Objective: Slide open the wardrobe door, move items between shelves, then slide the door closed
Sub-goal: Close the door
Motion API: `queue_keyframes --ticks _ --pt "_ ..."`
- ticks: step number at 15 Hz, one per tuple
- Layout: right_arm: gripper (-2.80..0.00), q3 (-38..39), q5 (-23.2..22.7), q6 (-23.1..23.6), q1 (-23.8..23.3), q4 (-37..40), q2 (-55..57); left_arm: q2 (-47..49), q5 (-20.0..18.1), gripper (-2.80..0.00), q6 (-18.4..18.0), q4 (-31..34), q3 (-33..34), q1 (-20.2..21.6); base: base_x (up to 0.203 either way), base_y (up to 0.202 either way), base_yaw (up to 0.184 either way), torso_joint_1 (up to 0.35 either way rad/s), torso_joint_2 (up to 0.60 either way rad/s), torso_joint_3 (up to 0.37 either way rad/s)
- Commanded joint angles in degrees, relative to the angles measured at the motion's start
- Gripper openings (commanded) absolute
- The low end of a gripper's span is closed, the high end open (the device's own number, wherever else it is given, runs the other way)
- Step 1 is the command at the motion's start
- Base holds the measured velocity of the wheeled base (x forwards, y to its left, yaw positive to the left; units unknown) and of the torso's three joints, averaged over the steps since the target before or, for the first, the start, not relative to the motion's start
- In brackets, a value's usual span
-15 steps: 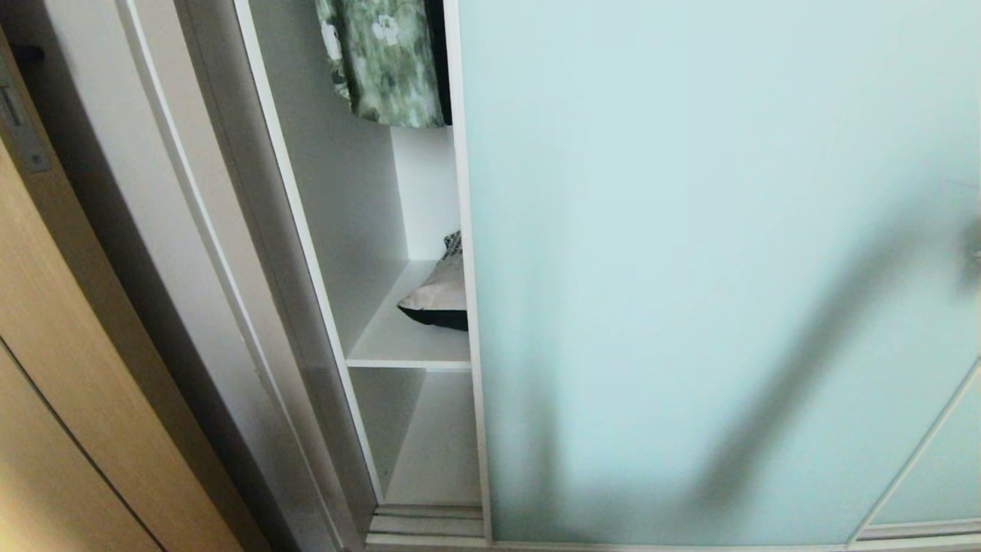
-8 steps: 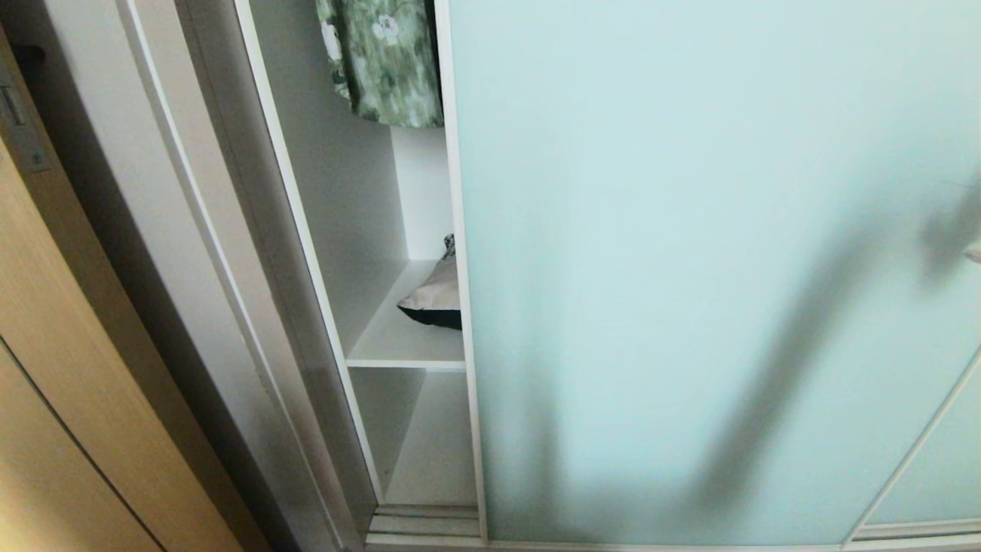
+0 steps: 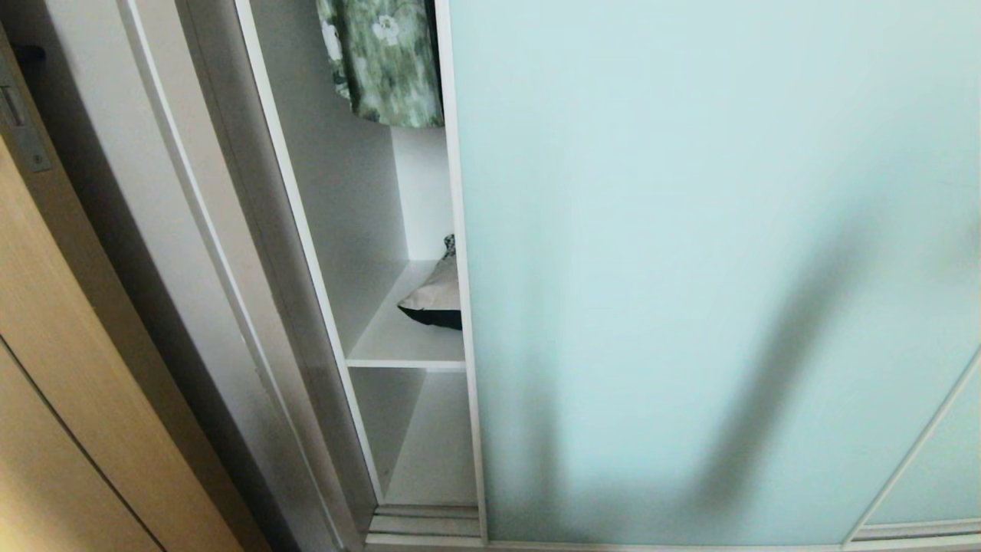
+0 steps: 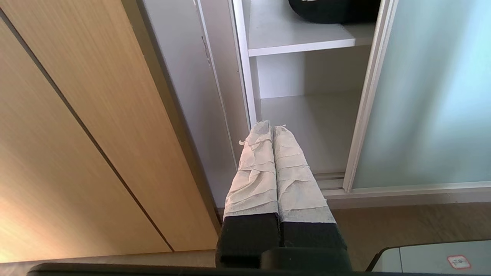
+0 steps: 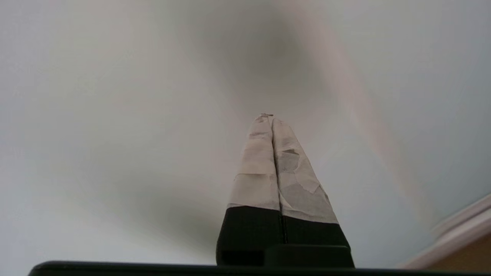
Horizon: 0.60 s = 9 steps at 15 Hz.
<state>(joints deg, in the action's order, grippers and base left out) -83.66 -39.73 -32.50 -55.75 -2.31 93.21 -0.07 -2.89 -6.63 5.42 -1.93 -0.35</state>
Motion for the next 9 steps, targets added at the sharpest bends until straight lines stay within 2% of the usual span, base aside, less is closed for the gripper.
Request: queue_keyframes --ticks 1,5,9 --pt "-2.8 -2.0 0.8 -0.2 -4.9 -6.4 5.1 0.1 0.0 -2.8 0.0 0.0 0.0 0.0 0.0 0.0 0.0 0.0 0.0 0.0" --pt "-2.8 -7.8 5.7 0.2 -4.5 -10.6 18.3 0.1 0.0 -2.8 0.0 0.0 0.0 0.0 0.0 0.0 0.0 0.0 0.0 0.0" --pt "-2.8 -13.6 6.6 -0.4 -0.1 -10.6 28.5 0.1 0.0 -2.8 0.0 0.0 0.0 0.0 0.0 0.0 0.0 0.0 0.0 0.0"
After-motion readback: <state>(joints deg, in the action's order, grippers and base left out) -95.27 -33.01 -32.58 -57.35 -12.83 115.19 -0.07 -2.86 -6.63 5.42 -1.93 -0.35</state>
